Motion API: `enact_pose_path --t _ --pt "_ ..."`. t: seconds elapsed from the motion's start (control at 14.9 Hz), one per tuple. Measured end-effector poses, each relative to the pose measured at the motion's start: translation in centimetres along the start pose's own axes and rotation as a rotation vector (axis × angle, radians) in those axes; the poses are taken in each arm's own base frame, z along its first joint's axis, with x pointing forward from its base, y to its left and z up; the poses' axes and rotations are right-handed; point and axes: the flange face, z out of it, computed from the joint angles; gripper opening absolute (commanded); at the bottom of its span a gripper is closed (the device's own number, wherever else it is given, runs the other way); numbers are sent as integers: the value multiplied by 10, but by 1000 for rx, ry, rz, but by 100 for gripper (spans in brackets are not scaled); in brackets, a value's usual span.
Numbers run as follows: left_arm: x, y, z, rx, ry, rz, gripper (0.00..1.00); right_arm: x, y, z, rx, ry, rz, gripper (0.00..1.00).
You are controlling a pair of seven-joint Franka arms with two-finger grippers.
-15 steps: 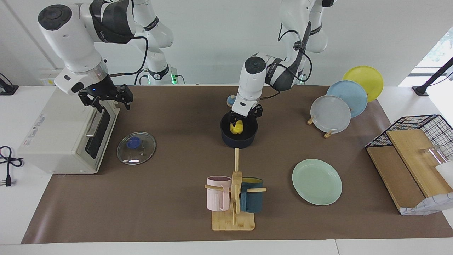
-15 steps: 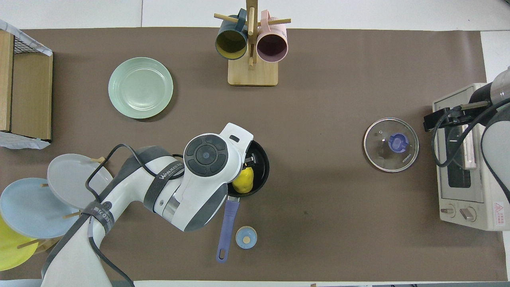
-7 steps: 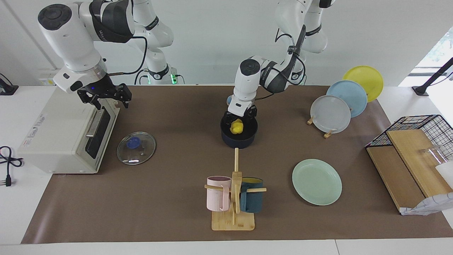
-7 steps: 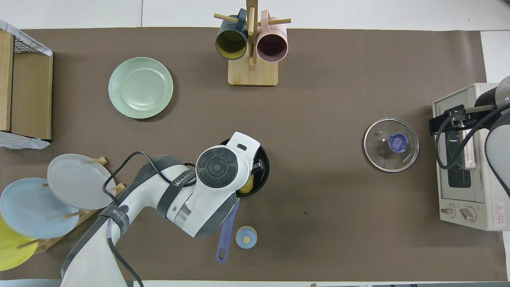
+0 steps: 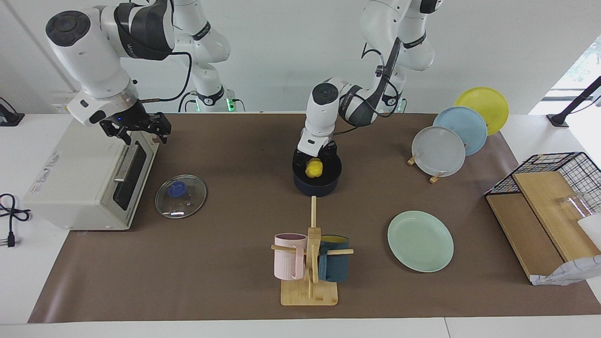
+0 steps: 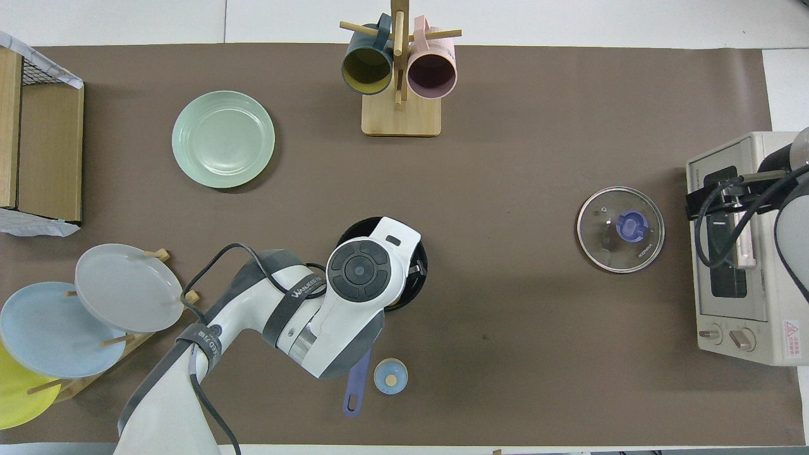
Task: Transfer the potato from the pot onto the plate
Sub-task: 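Lower the left gripper into the saucepan and grasp the yellow potato, then lift the potato with the left gripper and carry it toward the green plate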
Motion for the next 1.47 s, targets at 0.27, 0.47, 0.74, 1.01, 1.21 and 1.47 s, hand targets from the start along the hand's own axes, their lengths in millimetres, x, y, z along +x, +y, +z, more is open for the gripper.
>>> enact_pose_path --t 0.27,0.47,0.74,1.01,1.21,1.47 --pt "-1 1 1 -9 7 -5 31 0 0 -2 -1 20 1 100" --pt "0 0 1 -10 8 -7 0 1 1 -2 -2 23 2 100" --pt "2 -1 0 -11 10 -12 0 0 7 -1 4 22 15 100" --pt "26 -3 -44 -1 2 -47 0 0 7 -1 12 22 17 100" --pt "71 -25 -131 -6 -28 -89 0 0 9 -1 13 23 22 100" --pt "158 -115 -202 -15 -53 -36 0 -1 11 -2 13 26 24 100"
